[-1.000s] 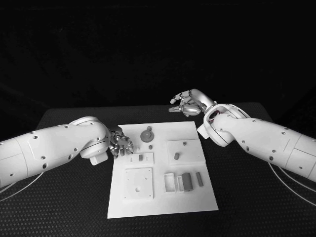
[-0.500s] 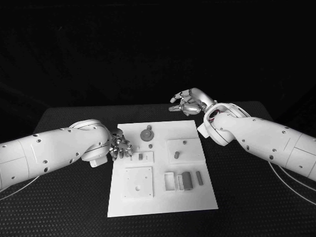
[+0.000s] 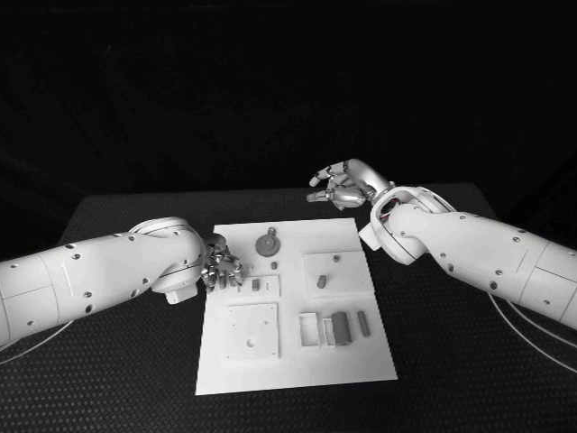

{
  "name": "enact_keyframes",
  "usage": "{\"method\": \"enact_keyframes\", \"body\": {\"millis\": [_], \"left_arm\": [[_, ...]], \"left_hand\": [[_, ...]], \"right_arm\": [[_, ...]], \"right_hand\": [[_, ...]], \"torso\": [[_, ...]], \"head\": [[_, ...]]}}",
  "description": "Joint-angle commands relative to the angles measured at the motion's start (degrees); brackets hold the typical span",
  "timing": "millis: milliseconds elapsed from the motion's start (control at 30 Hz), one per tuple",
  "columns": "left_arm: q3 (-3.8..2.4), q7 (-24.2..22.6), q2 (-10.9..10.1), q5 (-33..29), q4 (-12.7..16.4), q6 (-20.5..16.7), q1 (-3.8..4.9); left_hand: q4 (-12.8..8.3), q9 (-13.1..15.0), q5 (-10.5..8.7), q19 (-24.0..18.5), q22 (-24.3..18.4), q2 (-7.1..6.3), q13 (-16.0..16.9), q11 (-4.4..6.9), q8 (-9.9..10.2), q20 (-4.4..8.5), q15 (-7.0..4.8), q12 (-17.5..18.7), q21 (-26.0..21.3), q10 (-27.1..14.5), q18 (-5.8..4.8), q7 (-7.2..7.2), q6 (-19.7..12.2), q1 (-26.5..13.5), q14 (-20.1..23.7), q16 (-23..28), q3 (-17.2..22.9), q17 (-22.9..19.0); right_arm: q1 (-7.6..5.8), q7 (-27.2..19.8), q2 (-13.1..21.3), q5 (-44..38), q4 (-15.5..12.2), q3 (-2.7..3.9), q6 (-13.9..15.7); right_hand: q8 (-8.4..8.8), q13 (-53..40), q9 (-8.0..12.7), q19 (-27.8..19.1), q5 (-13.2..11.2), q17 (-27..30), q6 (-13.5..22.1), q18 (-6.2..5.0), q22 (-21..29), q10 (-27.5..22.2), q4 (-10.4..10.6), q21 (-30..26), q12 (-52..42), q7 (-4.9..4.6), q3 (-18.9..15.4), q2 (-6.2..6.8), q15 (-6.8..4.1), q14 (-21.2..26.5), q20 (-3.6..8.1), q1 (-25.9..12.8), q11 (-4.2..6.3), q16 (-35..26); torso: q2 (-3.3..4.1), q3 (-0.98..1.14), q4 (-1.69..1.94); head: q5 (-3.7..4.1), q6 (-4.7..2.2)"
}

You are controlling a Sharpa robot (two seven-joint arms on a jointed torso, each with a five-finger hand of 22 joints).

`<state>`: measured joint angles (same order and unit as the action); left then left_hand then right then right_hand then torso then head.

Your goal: Assemble the parts on the task board

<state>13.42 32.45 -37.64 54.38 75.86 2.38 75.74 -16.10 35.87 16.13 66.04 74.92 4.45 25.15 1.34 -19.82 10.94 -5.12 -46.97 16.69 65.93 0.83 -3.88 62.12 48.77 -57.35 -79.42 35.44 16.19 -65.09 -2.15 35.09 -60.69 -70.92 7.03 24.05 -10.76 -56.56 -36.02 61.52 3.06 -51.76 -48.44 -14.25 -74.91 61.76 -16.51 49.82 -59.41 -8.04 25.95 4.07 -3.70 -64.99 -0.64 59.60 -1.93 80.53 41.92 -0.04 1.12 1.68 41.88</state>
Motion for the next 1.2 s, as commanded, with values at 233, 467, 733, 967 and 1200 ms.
{"method": "enact_keyframes", "body": {"millis": [233, 467, 733, 967, 1200], "left_arm": [[0.05, 0.24, 0.28, 0.79, -0.14, 2.58, -0.28], [0.09, 0.26, 0.29, 0.91, -0.24, 2.66, -0.39], [0.10, 0.05, 0.21, 0.91, -0.20, 2.03, -0.45], [0.10, -0.01, 0.46, 0.89, -0.35, 2.20, -0.50], [0.11, 0.05, 0.96, 0.89, -1.19, 2.18, -0.85]], "left_hand": [[-0.49, 0.07, 0.10, 0.19, 1.04, 0.54, 0.05, 0.55, -1.85, 0.05, -0.88, -0.19, 0.31, 0.97, -0.83, 0.03, 0.27, 0.18, -0.97, -0.21, 0.99, -0.02], [-0.48, 0.06, 0.03, 0.18, 1.04, 0.54, 0.04, 0.55, -1.83, 0.05, -0.89, -0.16, 0.31, 0.96, -0.83, 0.02, 0.24, 0.15, -0.96, -0.19, 0.99, -0.03], [-0.48, 0.05, -0.04, 0.18, 1.03, 0.54, 0.04, 0.54, -1.82, 0.05, -0.89, -0.14, 0.31, 0.96, -0.83, 0.01, 0.23, 0.14, -0.97, -0.18, 1.00, -0.04], [-0.47, 0.03, -0.22, 0.20, 1.04, 0.54, 0.04, 0.54, -1.82, 0.05, -0.90, -0.13, 0.32, 0.99, -0.83, 0.01, 0.24, 0.10, -0.99, -0.17, 1.00, -0.05], [-0.46, 0.03, -0.31, 0.22, 1.04, 0.54, 0.04, 0.54, -1.82, 0.06, -0.90, -0.12, 0.32, 1.00, -0.83, 0.01, 0.24, 0.09, -1.00, -0.17, 1.00, -0.05]], "right_arm": [[0.00, -0.24, 0.00, -0.19, -0.01, 0.03, -0.70], [0.00, -0.24, 0.00, -0.19, -0.06, 0.03, -0.71], [0.00, -0.25, -0.02, -0.19, -0.03, 0.03, -0.70], [0.00, -0.29, -0.06, -0.19, 0.01, 0.03, -0.81], [0.00, -0.29, -0.04, -0.19, 0.03, 0.03, -0.81]], "right_hand": [[0.41, 0.10, 0.08, 0.33, -0.18, 0.06, 0.57, -0.75, -0.49, -0.12, 0.04, -0.33, -0.21, -0.85, -0.37, -0.31, -0.17, -0.41, 0.25, -0.22, -0.41, 0.24], [0.41, 0.11, 0.08, 0.33, -0.18, 0.06, 0.57, -0.75, -0.49, -0.13, 0.06, -0.33, -0.22, -0.85, -0.37, -0.32, -0.17, -0.41, 0.25, -0.26, -0.41, 0.24], [0.41, 0.12, 0.08, 0.34, -0.18, 0.07, 0.57, -0.75, -0.49, -0.13, 0.07, -0.34, -0.22, -0.85, -0.37, -0.34, -0.17, -0.41, 0.24, -0.29, -0.41, 0.25], [0.42, 0.13, 0.08, 0.34, -0.18, 0.07, 0.57, -0.75, -0.49, -0.13, 0.07, -0.34, -0.23, -0.85, -0.37, -0.35, -0.17, -0.41, 0.24, -0.31, -0.41, 0.25], [0.42, 0.14, 0.07, 0.34, -0.18, 0.07, 0.57, -0.75, -0.49, -0.13, 0.07, -0.34, -0.24, -0.85, -0.37, -0.37, -0.17, -0.41, 0.25, -0.33, -0.41, 0.26]], "torso": [[-0.01, 0.03, 0.02], [-0.03, 0.02, 0.08], [-0.02, 0.00, 0.03], [0.00, 0.00, 0.05], [0.00, 0.00, 0.07]], "head": [[0.12, 0.20], [0.11, 0.12], [0.07, 0.14], [0.13, 0.15], [0.13, 0.20]]}}
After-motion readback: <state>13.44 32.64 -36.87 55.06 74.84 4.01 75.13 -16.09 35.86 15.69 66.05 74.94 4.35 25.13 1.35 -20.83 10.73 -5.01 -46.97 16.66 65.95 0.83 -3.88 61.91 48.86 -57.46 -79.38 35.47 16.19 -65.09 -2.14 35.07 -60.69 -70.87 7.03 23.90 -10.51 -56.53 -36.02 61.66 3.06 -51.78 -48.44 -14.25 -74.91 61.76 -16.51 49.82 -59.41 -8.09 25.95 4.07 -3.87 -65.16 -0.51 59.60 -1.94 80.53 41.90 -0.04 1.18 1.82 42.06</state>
